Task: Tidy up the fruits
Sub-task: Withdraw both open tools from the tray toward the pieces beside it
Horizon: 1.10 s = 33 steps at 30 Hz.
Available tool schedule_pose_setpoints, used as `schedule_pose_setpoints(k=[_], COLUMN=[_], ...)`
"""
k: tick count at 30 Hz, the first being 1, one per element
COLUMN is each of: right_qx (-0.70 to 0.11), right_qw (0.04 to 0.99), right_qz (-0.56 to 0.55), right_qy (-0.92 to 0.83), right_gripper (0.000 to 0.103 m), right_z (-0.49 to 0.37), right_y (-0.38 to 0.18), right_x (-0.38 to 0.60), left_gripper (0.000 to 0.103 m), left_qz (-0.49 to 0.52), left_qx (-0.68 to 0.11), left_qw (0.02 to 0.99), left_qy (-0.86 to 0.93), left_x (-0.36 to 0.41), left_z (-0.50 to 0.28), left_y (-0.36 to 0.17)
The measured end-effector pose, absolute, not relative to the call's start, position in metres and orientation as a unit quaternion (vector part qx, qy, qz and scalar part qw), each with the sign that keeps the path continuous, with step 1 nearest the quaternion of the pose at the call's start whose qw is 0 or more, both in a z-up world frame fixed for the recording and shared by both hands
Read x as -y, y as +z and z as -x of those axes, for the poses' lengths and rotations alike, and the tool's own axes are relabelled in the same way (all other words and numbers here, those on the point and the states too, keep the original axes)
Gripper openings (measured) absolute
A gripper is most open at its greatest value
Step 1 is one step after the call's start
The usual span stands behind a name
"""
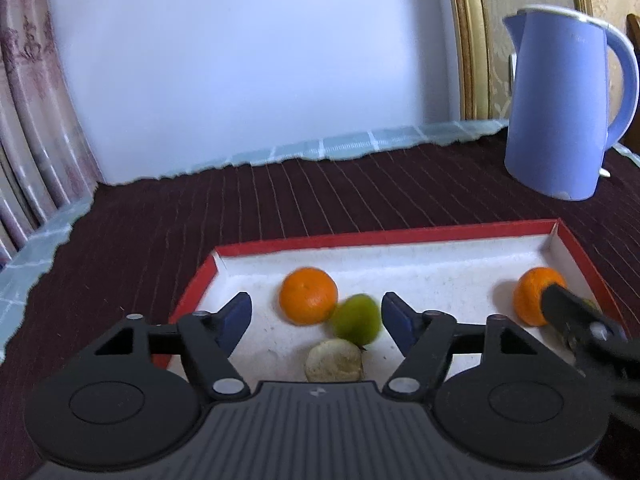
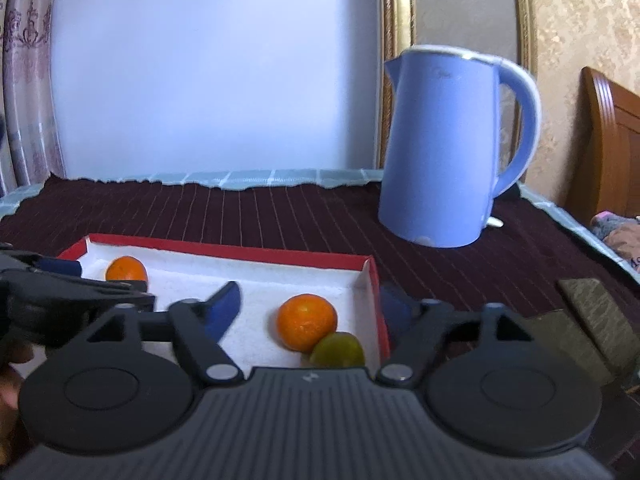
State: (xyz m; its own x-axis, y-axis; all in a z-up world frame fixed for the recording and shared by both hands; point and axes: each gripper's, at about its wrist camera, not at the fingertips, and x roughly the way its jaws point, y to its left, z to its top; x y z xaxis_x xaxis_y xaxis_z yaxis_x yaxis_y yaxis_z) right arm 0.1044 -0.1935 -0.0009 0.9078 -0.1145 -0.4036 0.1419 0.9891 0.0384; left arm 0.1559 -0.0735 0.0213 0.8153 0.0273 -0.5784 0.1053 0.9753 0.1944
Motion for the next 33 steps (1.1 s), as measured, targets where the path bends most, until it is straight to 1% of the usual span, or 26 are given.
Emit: schedule_pose_setpoints(k=[1,2,4,7,10,14,17,23,33], right_qx=[-0.200,-0.198,-0.196,-0.198,-0.183,-0.209,-0.214,-0.219,-0.234], right_qw=[0.977,0.977,0.976,0.974,0.976,0.973,0.973,0.973,0.968], right_qz=[-0.037,-0.040,-0.052,-0.079,-0.093,-0.054,-0.024,-0.010,-0.072], right_qy=[-0.070,-0.073,-0.079,-0.077,-0.071,-0.084,-0.081,-0.068,-0.058], right_gripper=[0.093,0.098,0.103,0.103,0.103,0.103,0.103,0.103,0.103], right_z=[-0.100,-0.095,-0.084,-0.066,-0.046,-0.034,-0.025,-0.014,-0.008], right_y=[0.000,0.000,0.001,-0.001,-0.006,-0.010,-0.012,-0.014,-0.022], right_x=[0.194,0.194,0.196,0.200,0.199,0.187,0.176,0.168,0.184], left_gripper=[0.072,0.072,0.072,0.072,0.072,0.072,0.072,0.072,0.072], left_qz=[-0.112,-0.111,-0.102,-0.097,-0.096,-0.084,-0.081,-0.076,-0.082], left_qx=[-0.300,-0.299,-0.294,-0.284,-0.276,-0.269,-0.266,-0.265,-0.254], left_qw=[0.947,0.948,0.950,0.954,0.956,0.959,0.960,0.961,0.963], left_qy=[-0.019,-0.020,-0.024,-0.019,-0.019,-0.023,-0.023,-0.037,-0.040], left_x=[0.073,0.071,0.064,0.050,0.036,0.022,0.019,0.018,0.012], left_z=[-0.154,-0.151,-0.143,-0.127,-0.108,-0.080,-0.063,-0.045,-0.025], left_y=[0.024,0.026,0.031,0.034,0.033,0.026,0.022,0.023,0.013])
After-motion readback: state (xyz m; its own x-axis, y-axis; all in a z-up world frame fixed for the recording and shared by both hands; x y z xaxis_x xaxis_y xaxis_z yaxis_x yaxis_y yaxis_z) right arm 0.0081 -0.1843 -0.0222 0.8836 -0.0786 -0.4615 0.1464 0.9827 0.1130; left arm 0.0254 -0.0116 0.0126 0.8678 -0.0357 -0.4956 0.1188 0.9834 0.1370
